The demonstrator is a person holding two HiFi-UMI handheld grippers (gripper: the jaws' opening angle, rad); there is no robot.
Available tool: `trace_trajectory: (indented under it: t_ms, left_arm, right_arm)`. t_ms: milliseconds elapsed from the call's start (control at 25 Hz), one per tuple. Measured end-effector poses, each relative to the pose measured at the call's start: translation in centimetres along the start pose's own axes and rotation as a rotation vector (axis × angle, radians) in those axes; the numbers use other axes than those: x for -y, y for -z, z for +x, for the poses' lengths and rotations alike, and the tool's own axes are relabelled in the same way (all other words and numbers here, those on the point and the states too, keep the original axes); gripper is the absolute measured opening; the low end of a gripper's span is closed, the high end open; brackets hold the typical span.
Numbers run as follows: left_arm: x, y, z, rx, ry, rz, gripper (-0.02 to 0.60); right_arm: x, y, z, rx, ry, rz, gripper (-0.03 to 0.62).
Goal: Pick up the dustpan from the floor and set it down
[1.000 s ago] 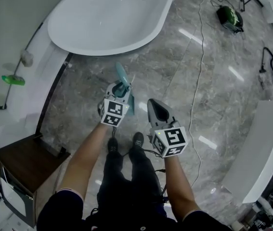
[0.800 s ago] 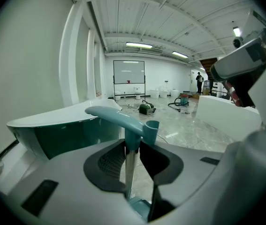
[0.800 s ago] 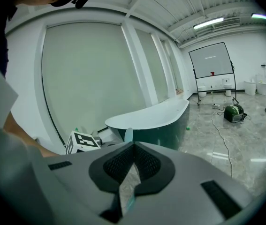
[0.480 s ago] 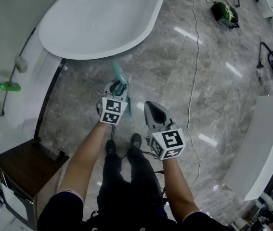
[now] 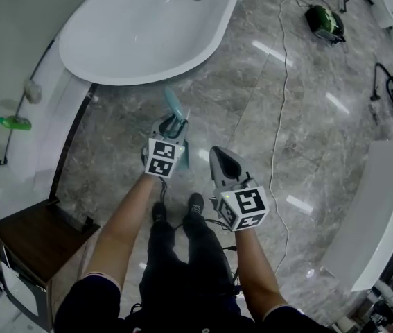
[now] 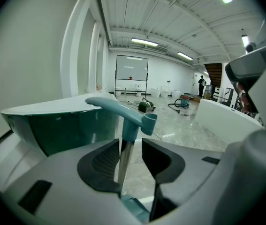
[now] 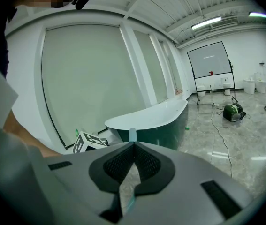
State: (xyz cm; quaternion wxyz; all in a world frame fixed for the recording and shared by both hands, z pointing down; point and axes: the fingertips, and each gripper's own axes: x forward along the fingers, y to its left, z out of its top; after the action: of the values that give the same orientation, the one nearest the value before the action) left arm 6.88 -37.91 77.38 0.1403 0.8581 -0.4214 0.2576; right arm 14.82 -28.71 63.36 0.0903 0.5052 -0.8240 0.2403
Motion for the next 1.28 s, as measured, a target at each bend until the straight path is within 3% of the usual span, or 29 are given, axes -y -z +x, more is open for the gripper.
trace_trajectory:
  t_ms: [200,440,920,1000,1080,1280]
  left_arm:
    - [0.7,1.5,-1.4,-0.049,0.002,-0.012,0.114]
    - [2.2,2.7,-6.9,-0.071,0.054,-0.053,0.112]
    - [5.1,-6.2,-22.0,0.154,0.144,-0.039,0.108]
    - [5.6,-7.7,-24.8,0.194,0.135,-0.037,0.046]
    - [5.9,-8.9,-27.6,0.229,0.135,-0.039,0.022]
    - [7.0,-11.9,-34.0,0.304,0.160,-0.044,0.014]
  right_arm:
    - [-0.7,-0.1,-0.7,0.006,-0.005,0.002,0.006]
    - [-3.0,-1.5,-2.1,0.035,-0.021,-0.003,0.006]
    - [-11.6,-5.7,-6.7,0.127,-0.072,-0.055,0.006]
    - [-13.2,-6.5,-7.9,0.145,-0.078,-0.054,0.006]
    - [-14.9,-7.2,-9.1,0.158,-0.082,-0.071,0.006]
    - [-19.3,-9.2,-12.1,0.205,-0.104,-0.116,0.006]
